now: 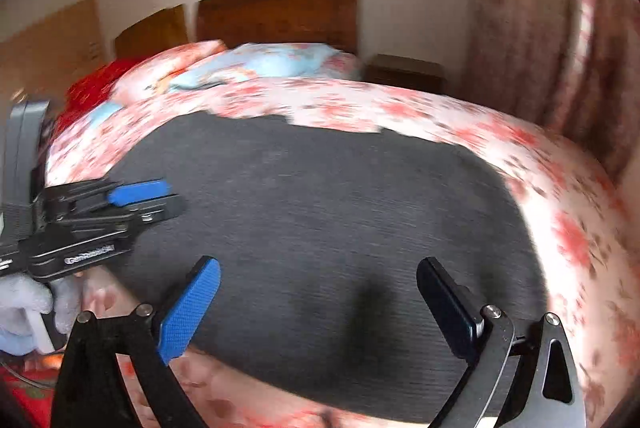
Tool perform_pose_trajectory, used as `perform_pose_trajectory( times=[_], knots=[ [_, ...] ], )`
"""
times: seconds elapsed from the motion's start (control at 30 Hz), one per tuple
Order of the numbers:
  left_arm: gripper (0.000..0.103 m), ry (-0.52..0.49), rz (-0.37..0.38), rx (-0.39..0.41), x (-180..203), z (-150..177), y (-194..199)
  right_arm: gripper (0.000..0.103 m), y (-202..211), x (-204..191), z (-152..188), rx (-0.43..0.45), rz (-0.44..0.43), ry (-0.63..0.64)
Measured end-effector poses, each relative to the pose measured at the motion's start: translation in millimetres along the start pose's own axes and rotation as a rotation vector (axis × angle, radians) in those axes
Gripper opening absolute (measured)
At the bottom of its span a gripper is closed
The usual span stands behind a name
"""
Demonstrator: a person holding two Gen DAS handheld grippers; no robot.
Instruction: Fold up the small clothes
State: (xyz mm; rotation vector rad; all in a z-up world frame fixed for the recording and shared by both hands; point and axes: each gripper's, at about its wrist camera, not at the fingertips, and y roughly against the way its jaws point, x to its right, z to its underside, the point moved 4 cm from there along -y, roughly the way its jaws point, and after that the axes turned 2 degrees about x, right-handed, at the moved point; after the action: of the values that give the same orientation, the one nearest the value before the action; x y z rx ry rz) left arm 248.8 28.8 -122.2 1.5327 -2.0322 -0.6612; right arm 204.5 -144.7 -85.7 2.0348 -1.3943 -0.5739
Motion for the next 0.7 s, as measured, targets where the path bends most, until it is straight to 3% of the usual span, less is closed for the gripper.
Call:
perform_pose_trajectory(
  times=[0.1,0.2,0.27,0.4,0.7],
  knots=[
    [0.035,0.012,-0.037,0.012,-8,6,14,0.103,-14,-16,8,-0.040,0.003,0.076],
    [0.035,0.045,-0.088,0.019,-30,22,30,0.103,-17,-1,15,-0.054,-0.005,0.027],
    [0.035,0.093,-0.046,0.049,-45,31,43,0.103,-11,17,18,-0.048,0.032,0.003],
    [0.035,0.087,-0.074,0.033,-55,44,48,0.103,0,42,23,-0.037,0.039,-0.057],
    [0.035,0.096,-0.096,0.017,-54,38,51,0.103,21,43,24,0.004,0.079,-0.049]
  ],
)
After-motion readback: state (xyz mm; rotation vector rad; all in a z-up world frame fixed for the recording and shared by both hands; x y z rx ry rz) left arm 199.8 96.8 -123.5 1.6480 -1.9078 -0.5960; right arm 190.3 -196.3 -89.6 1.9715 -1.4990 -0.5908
